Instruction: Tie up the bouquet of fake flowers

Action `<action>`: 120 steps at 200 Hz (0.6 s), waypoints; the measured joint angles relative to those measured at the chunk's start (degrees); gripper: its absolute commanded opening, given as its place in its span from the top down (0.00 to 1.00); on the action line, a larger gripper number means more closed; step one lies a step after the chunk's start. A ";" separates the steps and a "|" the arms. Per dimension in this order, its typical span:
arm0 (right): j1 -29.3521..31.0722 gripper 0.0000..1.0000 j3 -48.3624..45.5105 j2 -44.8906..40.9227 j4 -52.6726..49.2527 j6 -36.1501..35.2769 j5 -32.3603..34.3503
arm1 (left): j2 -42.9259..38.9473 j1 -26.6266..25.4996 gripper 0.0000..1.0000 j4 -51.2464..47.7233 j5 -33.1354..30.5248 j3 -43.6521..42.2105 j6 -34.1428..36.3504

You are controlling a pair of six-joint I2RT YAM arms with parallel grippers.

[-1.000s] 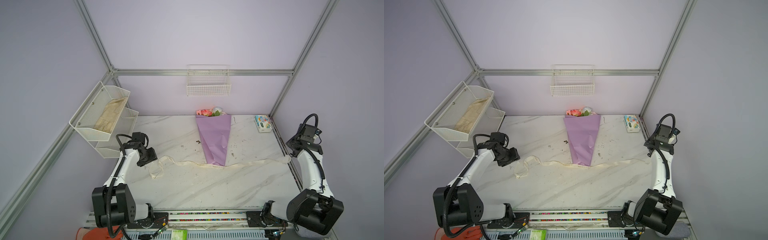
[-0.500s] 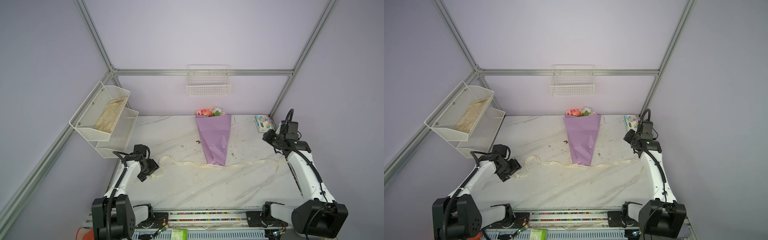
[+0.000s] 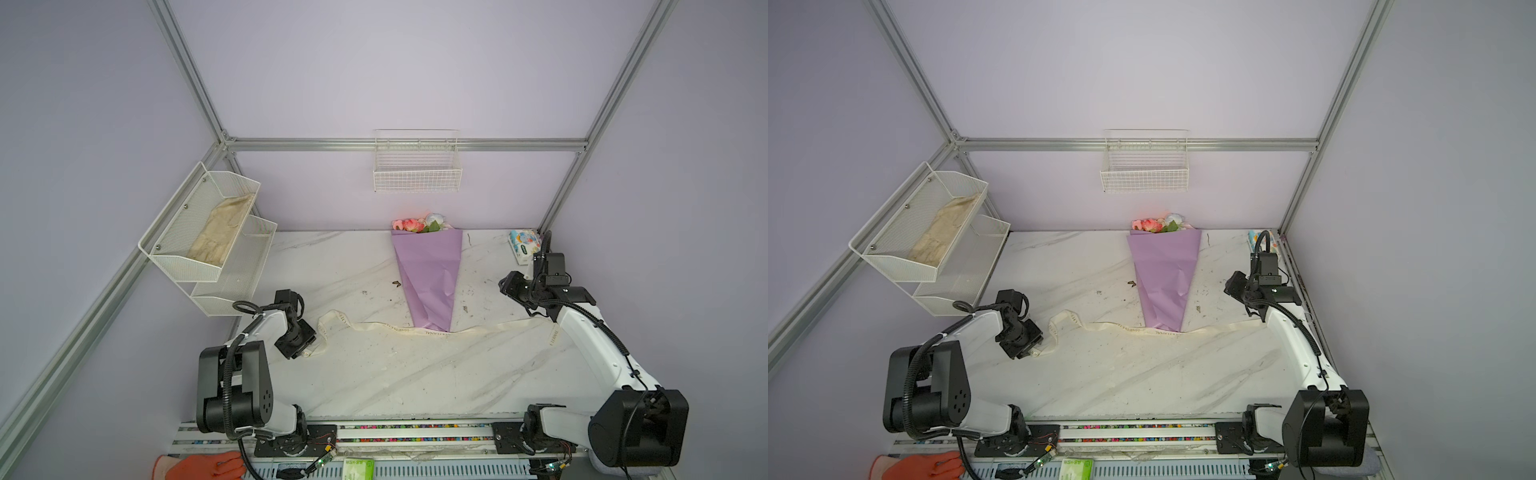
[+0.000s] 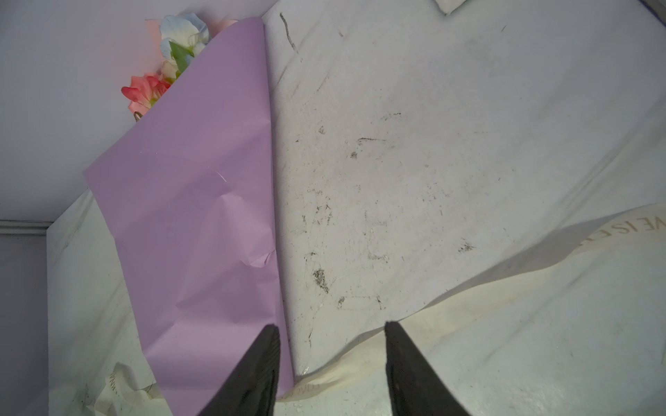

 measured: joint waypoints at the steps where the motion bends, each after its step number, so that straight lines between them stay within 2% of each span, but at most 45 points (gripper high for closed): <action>1: 0.00 0.50 -0.04 0.00 0.02 0.02 0.00 | 0.02 0.04 0.87 0.00 -0.07 0.00 0.11; 12: 0.00 0.50 -0.63 0.02 0.11 0.02 -0.02 | 0.09 0.55 1.00 -0.02 -0.24 0.02 0.46; 41: 0.15 0.50 -1.84 0.02 0.83 0.00 -0.02 | -0.37 3.30 1.00 -1.36 -2.03 0.02 1.73; 74: 0.26 0.50 -3.54 0.50 2.01 0.00 -0.35 | -5.73 5.79 1.00 -8.55 -12.44 4.33 2.73; 99: 0.39 0.49 -4.85 1.36 2.47 0.02 -0.50 | -9.40 7.39 1.00 -16.87 -15.78 6.97 5.57; 120: 0.50 0.49 -4.94 2.32 2.43 0.07 0.96 | -9.20 10.29 1.00 -16.96 -21.64 11.02 6.60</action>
